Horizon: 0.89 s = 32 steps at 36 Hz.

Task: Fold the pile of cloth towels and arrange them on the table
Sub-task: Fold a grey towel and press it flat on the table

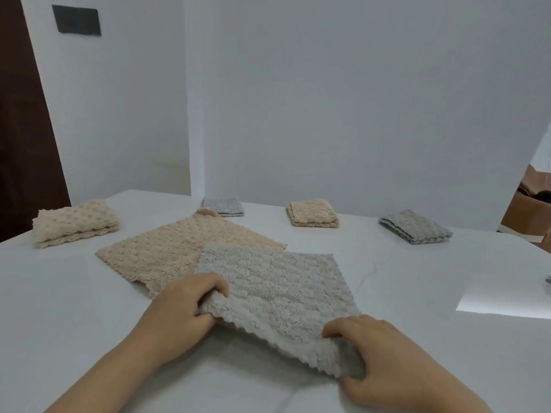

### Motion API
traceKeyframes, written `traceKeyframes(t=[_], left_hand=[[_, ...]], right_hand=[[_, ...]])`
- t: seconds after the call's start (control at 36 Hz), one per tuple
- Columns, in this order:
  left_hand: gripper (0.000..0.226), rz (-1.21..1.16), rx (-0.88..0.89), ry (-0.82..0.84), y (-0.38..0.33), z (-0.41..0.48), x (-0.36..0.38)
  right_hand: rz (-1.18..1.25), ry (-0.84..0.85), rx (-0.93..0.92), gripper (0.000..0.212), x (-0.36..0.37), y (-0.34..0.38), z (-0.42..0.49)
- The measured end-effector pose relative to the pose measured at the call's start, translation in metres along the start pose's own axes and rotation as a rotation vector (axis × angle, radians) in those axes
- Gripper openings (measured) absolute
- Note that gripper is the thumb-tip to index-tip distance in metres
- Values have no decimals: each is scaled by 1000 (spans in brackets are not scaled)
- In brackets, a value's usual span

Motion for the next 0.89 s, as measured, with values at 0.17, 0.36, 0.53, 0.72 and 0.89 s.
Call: traceKeyframes(t=[0.17,0.36,0.53,0.72,0.89], left_hand=[[55,-173,-96,-118,5,-3,-22],[30,-267,-247,44,14,-2,-11],[47,-47,-303,-42,27,1,-24],[33,-279,-396,-116,41,4,-30],[23,-622,-544,-93,59,6,-15]], right_hand=[[-275,-201,54,56,-7,-15,-1],[-33,-449,181,41,-23,-27,-9],[412,-515,327,26,-6,-47,-13],[423,-478,355,31,0,-48,-10],[415,-676,349,30,-17,-54,-22]])
Point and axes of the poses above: each hand's wrist, its own z-axis towards the middle knuckle, its own x-axis out of the palm, y = z × x, the point moved 9 cm from there along z, towards the middle knuckle, and after that the axes turned 14 degrees about -x, right-handed, at the moved point
